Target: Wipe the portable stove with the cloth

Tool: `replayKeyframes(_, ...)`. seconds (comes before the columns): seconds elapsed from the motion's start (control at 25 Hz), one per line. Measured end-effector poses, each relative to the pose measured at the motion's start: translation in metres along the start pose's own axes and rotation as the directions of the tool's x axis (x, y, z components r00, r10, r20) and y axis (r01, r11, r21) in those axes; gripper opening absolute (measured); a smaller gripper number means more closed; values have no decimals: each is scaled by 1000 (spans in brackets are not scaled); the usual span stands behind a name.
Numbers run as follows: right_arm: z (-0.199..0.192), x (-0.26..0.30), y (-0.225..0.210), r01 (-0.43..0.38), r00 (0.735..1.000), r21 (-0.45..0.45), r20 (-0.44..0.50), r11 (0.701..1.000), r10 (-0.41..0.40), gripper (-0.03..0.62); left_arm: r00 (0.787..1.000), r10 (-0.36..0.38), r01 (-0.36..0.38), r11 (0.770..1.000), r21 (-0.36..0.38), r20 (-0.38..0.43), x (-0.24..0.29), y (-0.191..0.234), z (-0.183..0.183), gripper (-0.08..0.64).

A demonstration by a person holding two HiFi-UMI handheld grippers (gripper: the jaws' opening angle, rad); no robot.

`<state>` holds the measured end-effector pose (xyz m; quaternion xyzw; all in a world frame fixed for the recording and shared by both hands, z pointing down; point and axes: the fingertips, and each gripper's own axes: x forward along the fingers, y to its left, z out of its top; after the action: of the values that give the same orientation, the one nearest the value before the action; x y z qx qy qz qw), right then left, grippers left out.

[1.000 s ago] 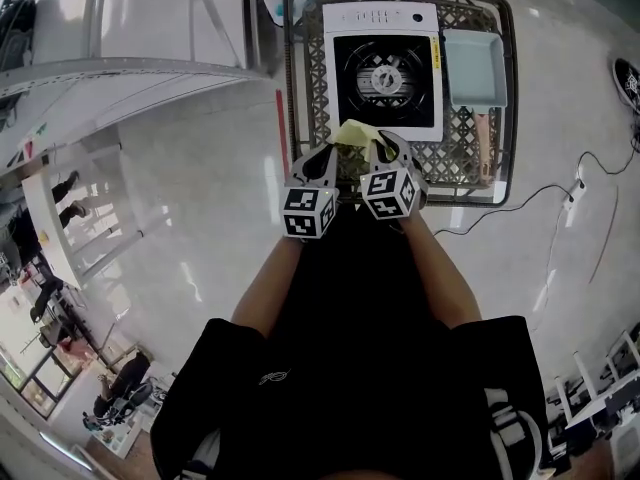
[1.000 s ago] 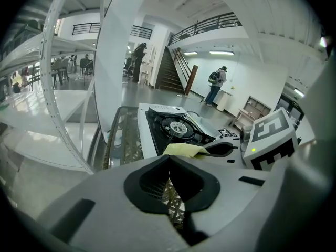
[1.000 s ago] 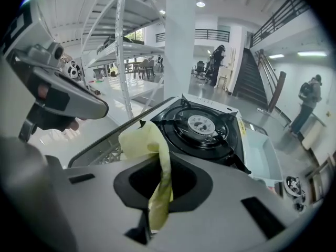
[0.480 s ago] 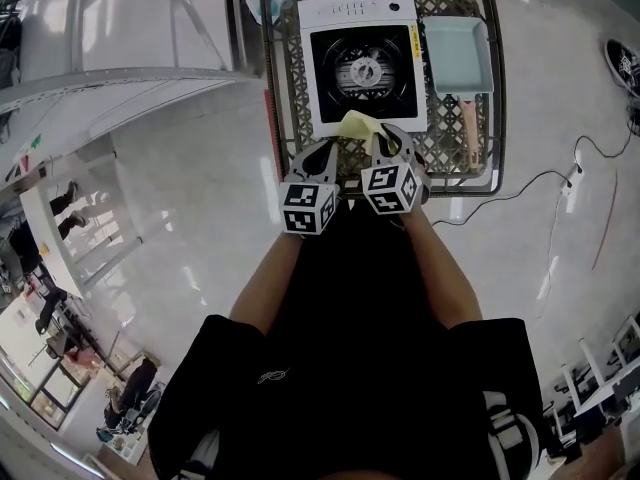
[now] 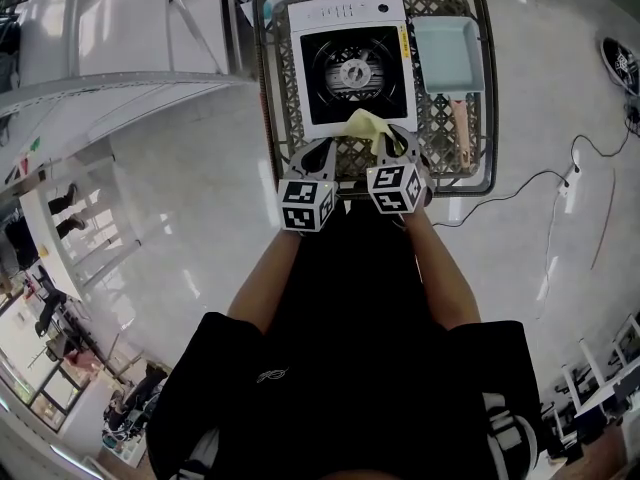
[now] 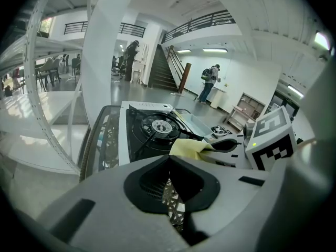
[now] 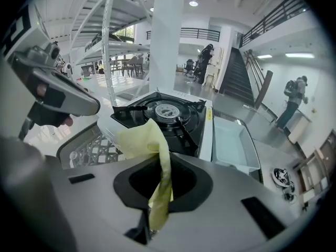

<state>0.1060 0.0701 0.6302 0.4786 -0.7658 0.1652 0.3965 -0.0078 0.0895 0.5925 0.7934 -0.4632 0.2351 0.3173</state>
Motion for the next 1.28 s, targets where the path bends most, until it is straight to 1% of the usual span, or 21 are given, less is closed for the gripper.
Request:
replayKeyframes(0.24, -9, -3, -18, 19, 1000, 9, -6, 1000, -19, 18, 1000, -6, 6, 1000, 2, -7, 6, -13, -2, 16)
replayKeyframes(0.44, -16, -6, -37, 42, 999, 42, -13, 998, -42, 18, 1000, -18, 18, 1000, 17, -13, 13, -26, 1, 15)
replayKeyframes(0.64, -22, -11, -51, 57, 998, 54, -14, 997, -56, 18, 1000, -20, 20, 999, 25, -11, 17, -38, 4, 15)
replayKeyframes(0.84, -30, -13, -64, 60, 998, 73, -16, 996, -59, 18, 1000, -18, 19, 999, 32, -18, 23, -50, 5, 16)
replayKeyframes(1.28, -36, -18, -76, 64, 998, 102, -13, 993, -63, 18, 1000, -15, 16, 999, 49, -17, 22, -62, 10, 15)
